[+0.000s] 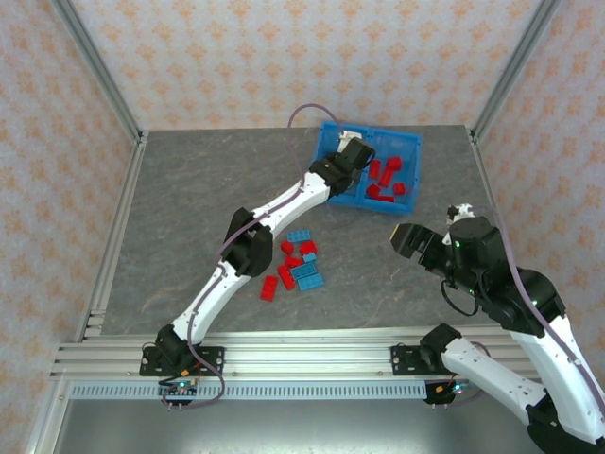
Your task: Sort the legos into containers by color
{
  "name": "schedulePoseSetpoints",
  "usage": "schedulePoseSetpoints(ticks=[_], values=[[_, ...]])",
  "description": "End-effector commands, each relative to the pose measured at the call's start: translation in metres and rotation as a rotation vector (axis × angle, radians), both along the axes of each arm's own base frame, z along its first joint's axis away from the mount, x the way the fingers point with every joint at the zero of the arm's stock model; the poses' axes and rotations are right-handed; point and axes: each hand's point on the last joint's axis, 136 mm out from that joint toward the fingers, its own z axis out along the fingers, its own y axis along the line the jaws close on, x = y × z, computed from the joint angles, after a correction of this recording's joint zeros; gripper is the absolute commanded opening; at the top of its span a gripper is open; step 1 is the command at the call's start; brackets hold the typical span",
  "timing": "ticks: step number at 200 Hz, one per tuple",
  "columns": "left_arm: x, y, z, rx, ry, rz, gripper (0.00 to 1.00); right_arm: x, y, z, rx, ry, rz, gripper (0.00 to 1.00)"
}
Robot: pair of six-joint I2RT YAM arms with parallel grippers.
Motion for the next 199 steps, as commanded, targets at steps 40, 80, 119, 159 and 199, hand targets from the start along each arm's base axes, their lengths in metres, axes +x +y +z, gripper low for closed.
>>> schedulePoseSetpoints(ticks=[40,80,119,159,199], values=[[-0.081,0.023,0.179,-0.235,-0.135,-0.119,0.72,0.012,0.012,-0.009,-0.011,0.02,0.021,0.91],[-0.195,0.078,0.269,-0.284,-0.273,-0.386,0.84,0.031,0.063,-0.046,0.027,0.142,0.168,0.89],[-0.328,0.107,0.25,-0.007,-0.369,-0.883,1.0,0.063,0.116,-0.097,-0.08,0.261,0.285,0.88],[-0.412,0.142,0.124,0.444,-0.441,-1.333,1.0,0.083,0.166,-0.153,-0.186,0.372,0.428,0.87],[-0.414,0.144,0.072,0.41,-0.457,-1.314,1.0,0.098,0.191,-0.192,-0.203,0.443,0.477,0.83]])
